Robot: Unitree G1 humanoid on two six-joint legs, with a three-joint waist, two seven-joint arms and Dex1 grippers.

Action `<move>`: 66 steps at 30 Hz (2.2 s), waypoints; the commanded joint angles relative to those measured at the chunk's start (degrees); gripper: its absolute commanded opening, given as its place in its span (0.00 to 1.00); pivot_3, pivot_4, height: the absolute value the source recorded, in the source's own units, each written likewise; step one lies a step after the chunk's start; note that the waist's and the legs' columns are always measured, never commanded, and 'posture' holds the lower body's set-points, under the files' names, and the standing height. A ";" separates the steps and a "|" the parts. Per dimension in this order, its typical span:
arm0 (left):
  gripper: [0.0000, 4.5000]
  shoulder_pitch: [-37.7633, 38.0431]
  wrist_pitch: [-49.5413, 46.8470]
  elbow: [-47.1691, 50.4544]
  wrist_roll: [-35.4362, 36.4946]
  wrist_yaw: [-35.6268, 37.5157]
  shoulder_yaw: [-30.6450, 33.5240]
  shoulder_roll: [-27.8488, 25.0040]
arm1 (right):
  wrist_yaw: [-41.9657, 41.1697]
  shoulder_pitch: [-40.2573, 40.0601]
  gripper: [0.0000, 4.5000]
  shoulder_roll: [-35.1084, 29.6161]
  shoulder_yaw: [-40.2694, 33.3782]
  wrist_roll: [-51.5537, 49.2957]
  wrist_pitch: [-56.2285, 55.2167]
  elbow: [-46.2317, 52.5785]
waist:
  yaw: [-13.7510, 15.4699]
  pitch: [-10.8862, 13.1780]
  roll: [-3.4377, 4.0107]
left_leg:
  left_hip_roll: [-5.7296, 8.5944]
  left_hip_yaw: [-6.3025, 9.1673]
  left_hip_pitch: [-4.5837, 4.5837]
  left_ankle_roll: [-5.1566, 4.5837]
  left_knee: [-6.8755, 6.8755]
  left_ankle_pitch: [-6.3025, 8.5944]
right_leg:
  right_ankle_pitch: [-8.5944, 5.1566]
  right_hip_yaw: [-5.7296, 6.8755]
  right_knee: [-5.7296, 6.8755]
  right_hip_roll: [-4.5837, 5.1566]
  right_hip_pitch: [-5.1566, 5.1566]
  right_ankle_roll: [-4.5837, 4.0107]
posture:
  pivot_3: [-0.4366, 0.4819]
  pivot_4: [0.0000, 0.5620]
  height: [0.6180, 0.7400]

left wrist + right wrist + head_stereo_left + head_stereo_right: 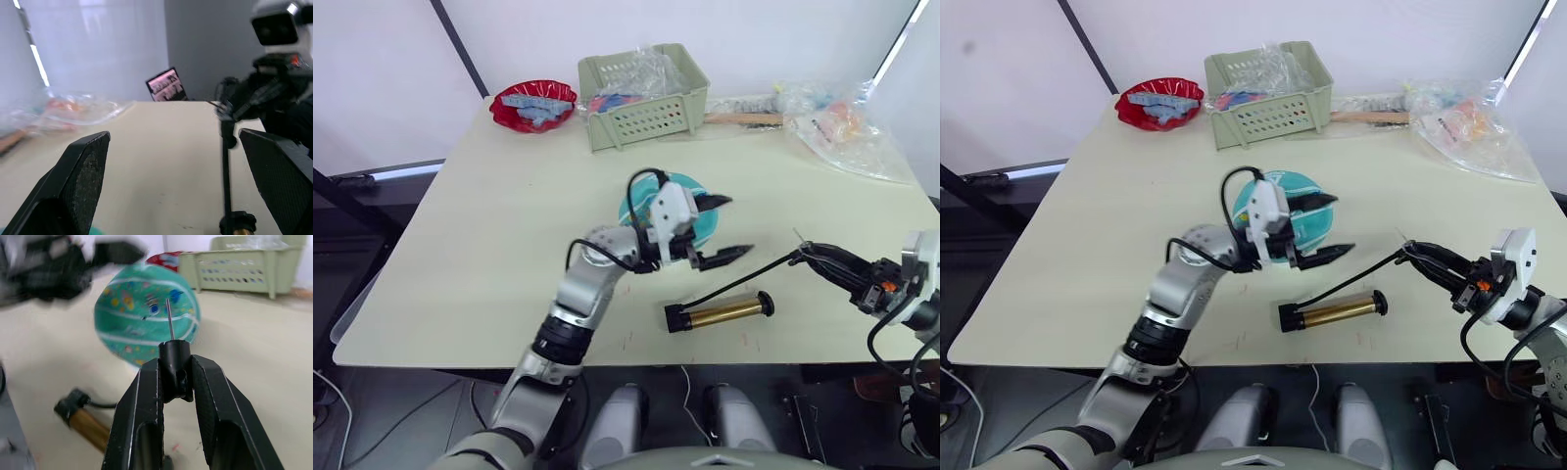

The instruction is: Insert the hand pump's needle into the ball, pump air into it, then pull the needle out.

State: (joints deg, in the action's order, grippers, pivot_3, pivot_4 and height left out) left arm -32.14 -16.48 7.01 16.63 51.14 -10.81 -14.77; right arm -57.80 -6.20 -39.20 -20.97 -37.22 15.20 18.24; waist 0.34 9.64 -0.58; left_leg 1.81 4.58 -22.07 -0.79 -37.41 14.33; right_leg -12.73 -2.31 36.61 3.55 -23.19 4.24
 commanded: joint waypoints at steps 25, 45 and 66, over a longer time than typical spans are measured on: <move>0.99 -6.02 -12.10 -9.31 0.18 -4.85 9.90 -17.07 | -3.08 0.67 0.07 2.38 2.54 4.06 -11.11 -1.40 | -0.99 0.42 -0.43 | 0.01 0.32 0.01 0.02 0.02 -0.01 | 0.15 0.02 0.00 0.02 0.00 -0.25 | 0.48 0.27 1.00; 0.99 -7.18 -12.41 -15.57 -2.50 -6.05 8.36 -14.94 | -3.53 -0.18 0.07 5.93 3.51 3.14 -15.18 0.44 | -1.04 0.43 -0.43 | 0.01 0.34 0.03 0.02 0.02 -0.01 | 0.16 -0.01 0.04 0.04 -0.01 -0.25 | 0.48 0.27 1.00; 0.01 -5.87 -11.67 -14.81 -3.24 -11.48 9.25 -9.66 | 4.74 5.48 0.07 -0.59 6.72 0.71 2.11 6.18 | -0.74 0.42 -0.42 | 0.03 0.36 0.05 0.02 -0.02 -0.01 | 0.16 -0.02 0.11 0.06 -0.01 -0.26 | 0.48 0.27 1.00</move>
State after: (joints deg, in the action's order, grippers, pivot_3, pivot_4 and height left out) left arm -38.03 -28.60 -9.50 13.59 41.14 -2.14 -25.04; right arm -54.72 -2.00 -38.29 -14.17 -34.92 13.89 21.70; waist -0.40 10.06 -1.00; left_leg 1.84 4.94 -22.02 -0.77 -37.43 14.32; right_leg -12.56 -2.33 36.72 3.61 -23.20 3.98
